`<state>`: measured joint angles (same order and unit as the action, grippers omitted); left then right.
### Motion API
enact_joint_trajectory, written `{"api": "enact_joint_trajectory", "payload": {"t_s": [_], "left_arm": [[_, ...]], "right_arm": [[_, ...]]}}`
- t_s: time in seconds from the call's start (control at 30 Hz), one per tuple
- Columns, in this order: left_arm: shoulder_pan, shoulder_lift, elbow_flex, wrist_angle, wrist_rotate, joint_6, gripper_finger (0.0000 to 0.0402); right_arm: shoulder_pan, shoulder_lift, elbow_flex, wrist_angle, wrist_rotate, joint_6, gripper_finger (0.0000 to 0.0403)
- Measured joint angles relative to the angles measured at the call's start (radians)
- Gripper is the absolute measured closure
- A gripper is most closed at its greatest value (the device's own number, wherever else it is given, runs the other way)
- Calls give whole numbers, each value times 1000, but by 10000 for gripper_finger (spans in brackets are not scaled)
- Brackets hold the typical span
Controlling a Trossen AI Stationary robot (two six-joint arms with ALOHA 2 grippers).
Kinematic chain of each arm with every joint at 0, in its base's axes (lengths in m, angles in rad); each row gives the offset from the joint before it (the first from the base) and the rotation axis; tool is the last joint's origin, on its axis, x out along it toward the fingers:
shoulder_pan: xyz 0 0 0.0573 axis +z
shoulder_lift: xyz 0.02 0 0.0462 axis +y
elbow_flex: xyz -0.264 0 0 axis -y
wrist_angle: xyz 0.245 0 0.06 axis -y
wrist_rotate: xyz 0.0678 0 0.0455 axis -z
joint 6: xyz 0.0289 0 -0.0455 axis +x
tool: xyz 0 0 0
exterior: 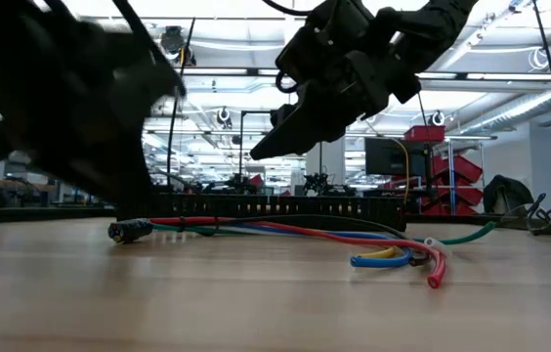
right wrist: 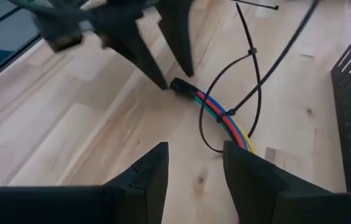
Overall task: Ziptie cables
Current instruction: Wrap the cable wire using a zip tie
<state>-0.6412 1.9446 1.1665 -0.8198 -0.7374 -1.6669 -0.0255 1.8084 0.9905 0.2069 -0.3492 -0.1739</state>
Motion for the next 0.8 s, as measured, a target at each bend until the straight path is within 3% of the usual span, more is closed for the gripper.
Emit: {"api": "enact_joint_trajectory", "payload": {"t_s": [0.3, 0.53, 0.67, 0.8], "left_arm": [[84, 0, -31, 116, 116, 158, 262], [103, -5, -86, 215, 141, 213, 353], [86, -5, -87, 212, 139, 237, 353], [73, -3, -87, 202, 135, 242, 353]], "right_arm": [[-29, 0, 0, -5, -51, -6, 261], [-54, 0, 1, -9, -82, 6, 261], [-84, 0, 1, -24, -112, 6, 261], [-111, 0, 1, -11, -222, 29, 261]]}}
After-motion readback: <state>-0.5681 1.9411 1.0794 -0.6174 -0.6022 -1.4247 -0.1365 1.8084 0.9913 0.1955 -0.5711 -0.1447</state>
